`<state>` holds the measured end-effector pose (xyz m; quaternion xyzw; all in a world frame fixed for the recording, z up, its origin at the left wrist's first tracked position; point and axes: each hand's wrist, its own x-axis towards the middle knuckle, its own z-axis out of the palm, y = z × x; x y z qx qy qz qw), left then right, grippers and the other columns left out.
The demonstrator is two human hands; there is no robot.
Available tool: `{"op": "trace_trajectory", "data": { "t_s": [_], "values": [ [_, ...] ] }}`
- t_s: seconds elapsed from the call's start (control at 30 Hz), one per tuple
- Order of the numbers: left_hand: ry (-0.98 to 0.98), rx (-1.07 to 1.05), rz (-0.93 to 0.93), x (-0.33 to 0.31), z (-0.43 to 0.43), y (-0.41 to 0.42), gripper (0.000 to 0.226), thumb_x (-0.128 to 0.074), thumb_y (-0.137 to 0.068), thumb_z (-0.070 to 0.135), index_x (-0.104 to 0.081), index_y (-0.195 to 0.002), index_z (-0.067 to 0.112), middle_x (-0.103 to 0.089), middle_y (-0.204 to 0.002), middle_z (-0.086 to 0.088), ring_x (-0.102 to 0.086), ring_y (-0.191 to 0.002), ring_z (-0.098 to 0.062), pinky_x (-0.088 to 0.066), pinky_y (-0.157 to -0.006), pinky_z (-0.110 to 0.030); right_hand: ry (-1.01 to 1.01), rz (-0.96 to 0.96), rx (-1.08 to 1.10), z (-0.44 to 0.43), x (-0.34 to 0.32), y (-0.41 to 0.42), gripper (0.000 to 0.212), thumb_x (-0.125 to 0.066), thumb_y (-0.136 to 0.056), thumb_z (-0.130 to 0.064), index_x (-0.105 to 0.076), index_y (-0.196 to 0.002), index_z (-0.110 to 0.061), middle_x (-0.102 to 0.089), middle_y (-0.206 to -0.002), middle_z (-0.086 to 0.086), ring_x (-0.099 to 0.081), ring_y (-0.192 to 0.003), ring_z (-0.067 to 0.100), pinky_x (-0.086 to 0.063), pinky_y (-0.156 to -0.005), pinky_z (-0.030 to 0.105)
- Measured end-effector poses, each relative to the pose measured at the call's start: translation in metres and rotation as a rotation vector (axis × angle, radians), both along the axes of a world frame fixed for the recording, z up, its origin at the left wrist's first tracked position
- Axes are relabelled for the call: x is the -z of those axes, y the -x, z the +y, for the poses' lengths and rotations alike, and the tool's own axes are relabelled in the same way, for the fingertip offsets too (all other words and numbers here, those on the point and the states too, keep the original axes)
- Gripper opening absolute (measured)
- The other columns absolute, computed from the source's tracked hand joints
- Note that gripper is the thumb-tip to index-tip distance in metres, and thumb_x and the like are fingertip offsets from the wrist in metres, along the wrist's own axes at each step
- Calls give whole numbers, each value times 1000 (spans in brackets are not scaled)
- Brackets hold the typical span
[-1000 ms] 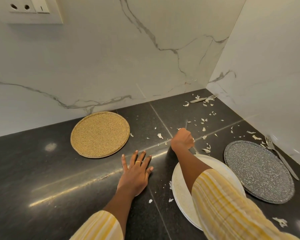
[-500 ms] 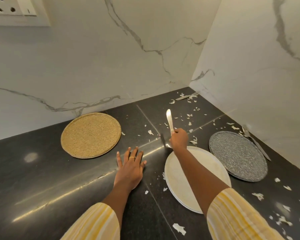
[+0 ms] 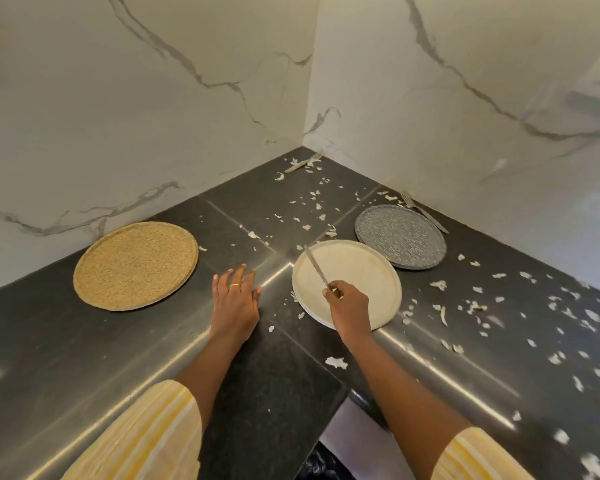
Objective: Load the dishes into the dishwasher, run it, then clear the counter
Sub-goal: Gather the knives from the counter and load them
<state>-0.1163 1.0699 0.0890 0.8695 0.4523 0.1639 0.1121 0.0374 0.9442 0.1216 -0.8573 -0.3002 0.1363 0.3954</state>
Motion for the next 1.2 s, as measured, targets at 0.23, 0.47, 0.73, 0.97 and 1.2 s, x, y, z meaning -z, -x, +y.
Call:
{"op": "trace_trajectory", "data": {
  "t_s": [0.23,0.47,0.73,0.97,1.2],
  "values": [
    [64,-33,-224,-16,-78,-27,42,-44,-96,19,-43,-137,10,-38,-146,-11,-22,-137,-34,0,-114,-49,83,-84,67,-81,-1,8,24,-45,-95,-17,-66,-95,-5,-67,-94,11,-60,-89,27,-43,-72,32],
    [14,208,-289,-4,-208,-51,43,-49,-93,14,-44,-135,3,-44,-139,-17,-34,-131,-37,-13,-112,-55,34,-149,145,-209,-6,25,22,-46,-94,-14,-66,-93,-4,-65,-89,14,-59,-84,29,-45,-73,38],
    [52,511,-206,35,-410,-35,48,-46,-96,16,-35,-140,1,-37,-144,-16,-27,-137,-33,-7,-115,-48,78,-127,274,-423,26,76,25,-44,-97,-17,-64,-100,-3,-64,-94,14,-60,-86,28,-49,-79,42],
    [40,829,29,71,-538,-27,50,-41,-96,19,-30,-143,4,-30,-148,-15,-23,-138,-32,-8,-117,-47,162,-64,465,-572,70,116,27,-41,-98,-18,-65,-100,-5,-66,-93,12,-63,-83,25,-48,-73,27],
    [59,1095,220,112,-646,-48,50,-50,-93,16,-37,-140,5,-37,-146,-14,-29,-136,-33,-12,-114,-49,369,167,675,-690,130,145,26,-37,-98,-20,-61,-101,-10,-64,-102,11,-62,-95,28,-48,-80,35]
  ]
}}
